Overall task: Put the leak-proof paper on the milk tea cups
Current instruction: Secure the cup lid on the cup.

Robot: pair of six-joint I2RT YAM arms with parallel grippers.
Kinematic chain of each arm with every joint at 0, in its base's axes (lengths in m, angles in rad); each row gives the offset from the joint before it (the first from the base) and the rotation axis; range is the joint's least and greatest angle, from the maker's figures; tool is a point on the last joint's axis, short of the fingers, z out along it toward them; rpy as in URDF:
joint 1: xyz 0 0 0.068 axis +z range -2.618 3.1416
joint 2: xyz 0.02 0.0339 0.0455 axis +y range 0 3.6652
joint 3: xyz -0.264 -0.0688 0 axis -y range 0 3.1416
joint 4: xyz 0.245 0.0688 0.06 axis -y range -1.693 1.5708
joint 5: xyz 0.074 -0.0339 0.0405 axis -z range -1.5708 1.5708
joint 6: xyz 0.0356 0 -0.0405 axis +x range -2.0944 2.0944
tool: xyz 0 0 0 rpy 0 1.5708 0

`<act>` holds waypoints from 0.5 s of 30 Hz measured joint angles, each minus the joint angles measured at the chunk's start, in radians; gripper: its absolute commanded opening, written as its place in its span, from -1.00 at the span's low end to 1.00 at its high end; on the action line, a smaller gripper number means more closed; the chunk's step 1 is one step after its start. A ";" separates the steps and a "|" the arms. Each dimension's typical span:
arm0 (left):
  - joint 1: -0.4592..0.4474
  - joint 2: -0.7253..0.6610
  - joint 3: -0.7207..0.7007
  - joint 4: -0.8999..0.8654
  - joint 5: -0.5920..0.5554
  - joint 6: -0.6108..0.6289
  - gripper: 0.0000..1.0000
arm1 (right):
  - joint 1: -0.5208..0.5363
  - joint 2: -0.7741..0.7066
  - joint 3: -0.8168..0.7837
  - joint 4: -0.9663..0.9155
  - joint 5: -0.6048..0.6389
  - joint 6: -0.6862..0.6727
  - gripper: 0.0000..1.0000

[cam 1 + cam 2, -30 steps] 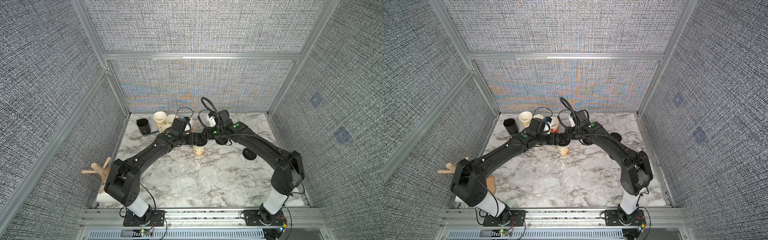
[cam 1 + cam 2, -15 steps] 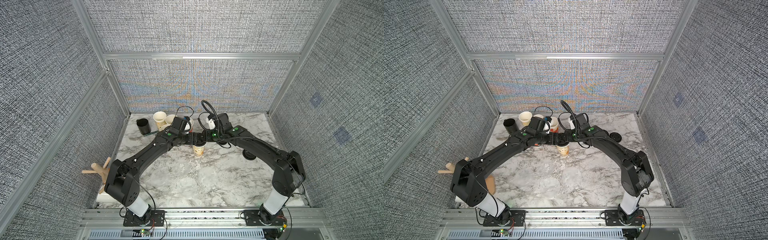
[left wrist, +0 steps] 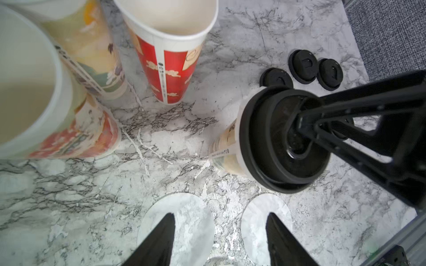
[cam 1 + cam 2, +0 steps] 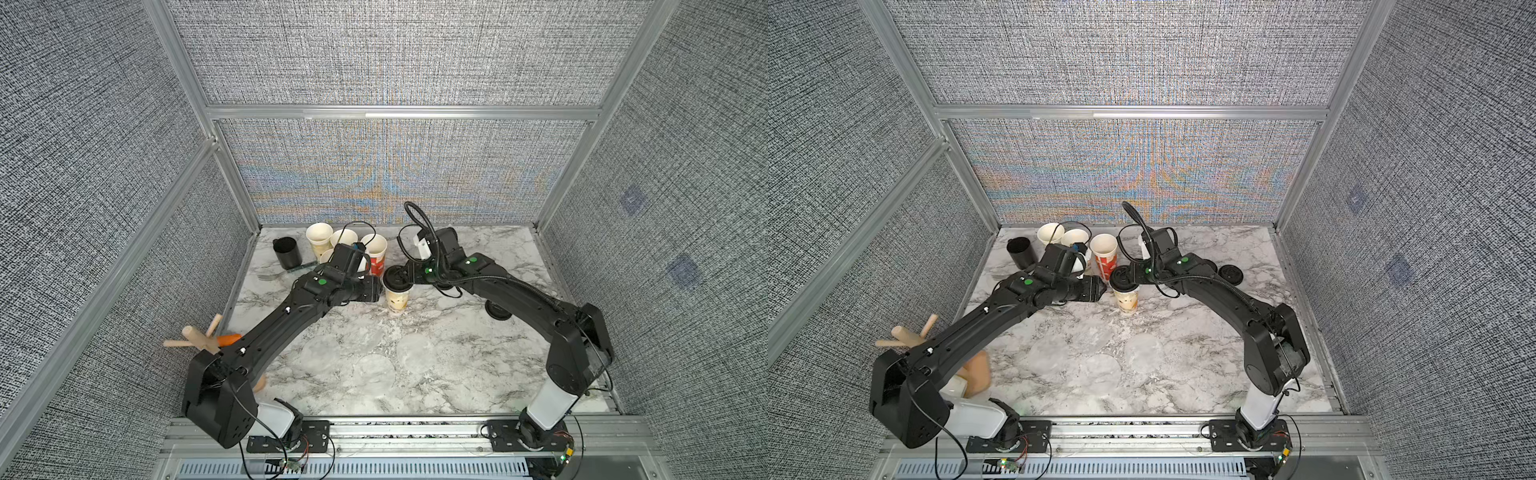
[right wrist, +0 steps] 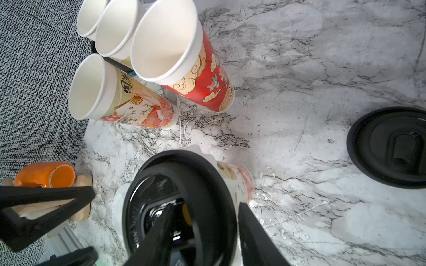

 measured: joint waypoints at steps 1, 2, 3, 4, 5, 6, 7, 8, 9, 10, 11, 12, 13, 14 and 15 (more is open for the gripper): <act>0.000 0.003 -0.004 0.010 0.001 -0.013 0.29 | 0.000 0.000 0.000 0.000 0.000 0.000 -0.08; 0.000 0.004 -0.010 0.022 0.001 -0.018 0.29 | 0.000 0.000 0.000 0.000 0.000 0.002 -0.08; 0.000 0.003 -0.013 0.034 0.001 -0.026 0.28 | 0.000 0.000 -0.001 0.001 0.000 0.003 -0.08; 0.000 0.002 -0.017 0.047 0.000 -0.038 0.28 | 0.000 0.000 -0.002 0.003 0.000 0.003 -0.08; 0.000 -0.001 -0.021 0.061 0.000 -0.042 0.28 | 0.000 0.000 -0.003 0.005 0.000 0.003 -0.09; 0.000 -0.005 -0.025 0.071 0.000 -0.045 0.28 | 0.000 0.000 -0.003 0.005 -0.001 0.004 -0.09; 0.000 -0.007 -0.026 0.079 0.000 -0.048 0.28 | 0.001 0.000 -0.003 0.006 -0.001 0.004 -0.09; 0.000 -0.007 -0.026 0.087 -0.001 -0.053 0.28 | 0.001 0.000 -0.004 0.007 -0.001 0.005 -0.09; 0.000 -0.005 -0.024 0.093 -0.003 -0.058 0.28 | 0.002 0.000 -0.005 0.008 -0.001 0.006 -0.09; 0.000 0.000 -0.022 0.096 -0.004 -0.063 0.28 | 0.002 0.000 -0.005 0.009 -0.001 0.006 -0.09; 0.000 0.008 -0.019 0.103 -0.003 -0.063 0.27 | 0.002 0.000 -0.005 0.010 -0.001 0.006 -0.09; 0.001 0.017 -0.018 0.110 -0.003 -0.063 0.27 | 0.002 0.000 -0.005 0.010 -0.001 0.006 -0.09; 0.001 0.025 -0.018 0.114 -0.003 -0.067 0.27 | 0.002 0.000 -0.005 0.011 -0.001 0.006 -0.09; 0.001 0.035 -0.018 0.118 -0.003 -0.070 0.27 | 0.002 0.000 -0.005 0.011 -0.001 0.006 -0.09; 0.001 0.043 -0.019 0.124 -0.002 -0.071 0.27 | 0.002 0.000 -0.005 0.011 -0.001 0.006 -0.09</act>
